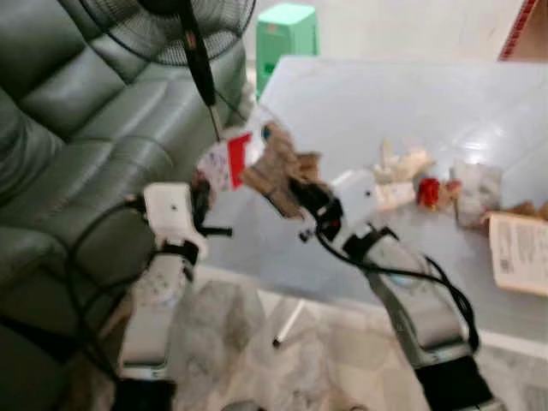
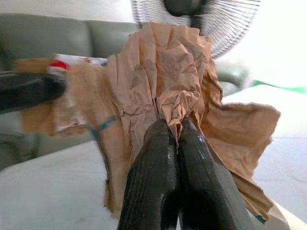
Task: Picking trash to rubbish bin
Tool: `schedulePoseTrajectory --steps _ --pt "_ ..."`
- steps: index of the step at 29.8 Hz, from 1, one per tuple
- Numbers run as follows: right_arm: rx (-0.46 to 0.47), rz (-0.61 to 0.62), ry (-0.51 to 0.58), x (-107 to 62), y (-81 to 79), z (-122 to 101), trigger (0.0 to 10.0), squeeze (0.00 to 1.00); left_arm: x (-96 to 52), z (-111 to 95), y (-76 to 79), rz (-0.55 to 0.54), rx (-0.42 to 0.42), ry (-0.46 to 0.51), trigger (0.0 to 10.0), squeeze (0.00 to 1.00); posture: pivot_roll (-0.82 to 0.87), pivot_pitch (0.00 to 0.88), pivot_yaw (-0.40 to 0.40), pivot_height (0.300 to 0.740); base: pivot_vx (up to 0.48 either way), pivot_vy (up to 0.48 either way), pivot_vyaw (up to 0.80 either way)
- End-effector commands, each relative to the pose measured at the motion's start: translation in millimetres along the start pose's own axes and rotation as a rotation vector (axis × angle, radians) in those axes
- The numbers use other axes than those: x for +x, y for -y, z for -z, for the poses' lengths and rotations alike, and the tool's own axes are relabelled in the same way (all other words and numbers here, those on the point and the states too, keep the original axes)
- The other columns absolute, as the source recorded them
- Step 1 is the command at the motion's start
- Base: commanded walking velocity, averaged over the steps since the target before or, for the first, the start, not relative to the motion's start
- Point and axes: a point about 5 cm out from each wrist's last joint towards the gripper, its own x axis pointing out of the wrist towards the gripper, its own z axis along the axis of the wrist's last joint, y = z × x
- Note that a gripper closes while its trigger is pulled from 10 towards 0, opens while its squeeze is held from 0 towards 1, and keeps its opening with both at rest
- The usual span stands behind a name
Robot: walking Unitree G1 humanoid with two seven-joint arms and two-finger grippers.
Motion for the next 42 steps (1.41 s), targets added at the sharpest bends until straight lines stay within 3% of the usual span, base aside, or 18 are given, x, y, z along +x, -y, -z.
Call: schedulePoseTrajectory --steps 1,10,20,24,29,30,31,32,42 --pt "0.003 -0.010 0.025 5.1 -5.1 -5.5 0.0 0.00 0.7 -4.7 -8.2 -0.016 0.022 0.016 2.5 0.00 0.00 0.080 0.065 0.740 0.000 0.000 0.00" --pt "0.022 0.038 0.003 4.8 1.1 -4.4 0.0 0.00 7.0 -9.4 -11.2 -0.024 0.013 0.032 1.6 0.00 -0.01 0.084 0.064 0.740 0.000 0.000 -0.40" --pt "0.024 0.052 0.004 4.5 3.0 -5.7 0.0 0.00 10.1 -10.8 -14.4 -0.033 0.004 0.035 1.6 0.00 -0.02 0.087 0.064 0.740 0.000 0.000 -0.80" --pt "0.025 0.053 0.001 4.3 2.9 -6.4 0.0 0.00 12.0 -11.3 -12.5 -0.024 -0.005 0.037 1.2 0.00 -0.02 0.090 0.062 0.740 0.000 0.000 -0.80" --pt "0.026 0.051 -0.003 4.2 3.1 -5.8 0.0 0.00 11.7 -10.4 -10.7 -0.026 -0.001 0.039 1.9 0.00 -0.02 0.090 0.060 0.740 0.000 0.000 -0.80" --pt "0.026 0.051 -0.003 4.1 3.1 -5.7 0.0 0.00 11.5 -10.1 -10.4 -0.027 -0.002 0.039 2.2 0.00 -0.02 0.090 0.058 0.740 0.000 0.000 -0.80" --pt "0.027 0.050 -0.004 4.2 2.9 -5.7 0.0 0.00 11.2 -10.2 -9.7 -0.026 -0.015 0.042 3.4 0.00 -0.02 0.090 0.057 0.740 0.000 0.000 -0.80" --pt "0.027 0.048 -0.005 4.2 2.6 -5.5 0.0 0.00 11.0 -10.5 -8.9 -0.025 -0.022 0.045 3.6 0.00 -0.02 0.090 0.057 0.740 0.000 0.000 -0.80" --pt "0.026 0.037 0.005 4.8 1.1 -6.4 0.0 0.00 11.3 -11.3 -8.2 -0.021 -0.041 0.050 3.2 0.00 -0.02 0.090 0.056 0.740 0.000 0.000 -0.56"
